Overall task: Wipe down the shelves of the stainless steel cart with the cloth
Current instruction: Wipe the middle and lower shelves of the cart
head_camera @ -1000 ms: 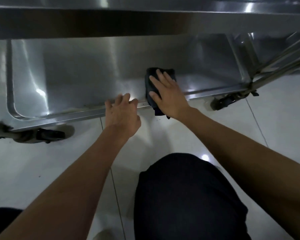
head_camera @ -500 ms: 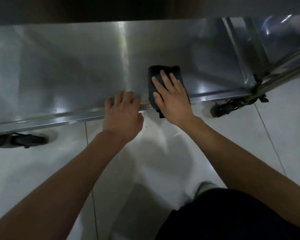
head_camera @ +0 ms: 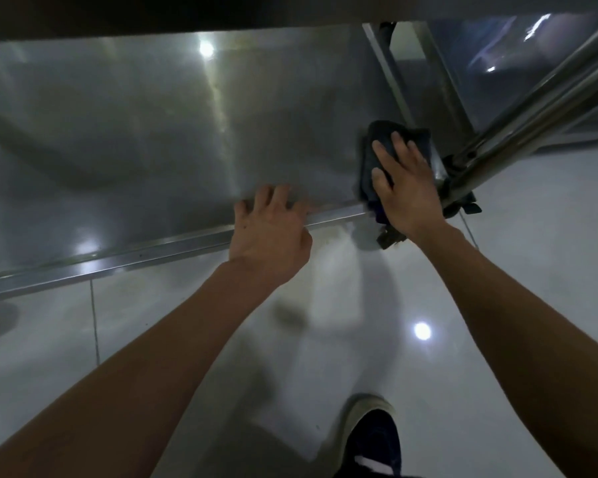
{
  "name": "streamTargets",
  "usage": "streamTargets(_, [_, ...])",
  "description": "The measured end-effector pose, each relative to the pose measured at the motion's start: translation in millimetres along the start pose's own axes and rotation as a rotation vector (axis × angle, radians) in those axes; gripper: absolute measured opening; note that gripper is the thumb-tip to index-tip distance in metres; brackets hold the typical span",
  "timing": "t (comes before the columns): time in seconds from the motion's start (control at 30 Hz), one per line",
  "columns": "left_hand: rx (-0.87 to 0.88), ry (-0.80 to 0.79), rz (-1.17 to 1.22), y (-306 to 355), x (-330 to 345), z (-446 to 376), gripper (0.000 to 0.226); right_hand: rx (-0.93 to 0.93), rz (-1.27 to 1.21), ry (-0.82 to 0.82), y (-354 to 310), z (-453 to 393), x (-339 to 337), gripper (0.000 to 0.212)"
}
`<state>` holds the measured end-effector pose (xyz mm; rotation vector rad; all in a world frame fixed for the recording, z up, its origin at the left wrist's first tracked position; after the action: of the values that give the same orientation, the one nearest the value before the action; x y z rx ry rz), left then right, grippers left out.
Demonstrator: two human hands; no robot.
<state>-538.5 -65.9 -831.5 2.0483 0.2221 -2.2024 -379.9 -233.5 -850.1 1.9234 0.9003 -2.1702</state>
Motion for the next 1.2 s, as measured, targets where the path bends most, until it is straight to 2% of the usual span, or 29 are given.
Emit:
streamTargets(0.23, [0.020, 0.013, -0.024, -3.6, 7.0, -1.6, 0.040, 0.045, 0.072, 0.016, 5.1, -5.0, 1.4, 0.053])
streamTargets(0.37, [0.047, 0.049, 0.088, -16.9, 2.4, 3.2, 0.042, 0.028, 0.084, 0.005, -15.4, -8.3, 4.8, 0.061])
streamTargets(0.47, [0.023, 0.100, 0.125, -42.1, -4.5, 11.4, 0.041, -0.008, 0.024, -0.033, -47.3, -10.8, 15.9, 0.060])
streamTargets(0.53, [-0.042, 0.082, 0.110, -70.1, -3.5, 17.8, 0.041, -0.031, -0.012, -0.057, -75.3, -14.0, 25.4, 0.057])
streamTargets(0.73, [-0.252, 0.075, 0.068, -158.2, -1.4, 45.1, 0.035, -0.161, -0.006, -0.153, -177.2, -28.9, 58.5, 0.070])
streamTargets(0.87, [-0.337, 0.061, 0.043, -198.6, 1.4, 65.9, 0.029, -0.257, -0.004, -0.183, -239.5, -34.6, 86.9, 0.065])
streamTargets(1.07, [-0.260, 0.089, 0.026, -217.7, 6.2, 83.5, 0.030, -0.408, -0.031, -0.248, -320.4, -34.6, 126.2, 0.057])
streamTargets(1.2, [-0.263, 0.112, 0.031, -220.2, 8.0, 85.1, 0.029, -0.437, -0.081, -0.282, -340.4, -37.2, 133.4, 0.056])
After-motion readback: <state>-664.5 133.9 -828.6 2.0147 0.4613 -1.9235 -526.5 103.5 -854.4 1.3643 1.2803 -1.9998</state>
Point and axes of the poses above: each hand's wrist, its own z-axis away from the middle knuckle, its own x-axis out of the palm, y = z × x, the point moved 6 cm from there along -z, towards the middle knuckle, and after that the axes turned 12 degrees about -z, right-handed, at the moved point
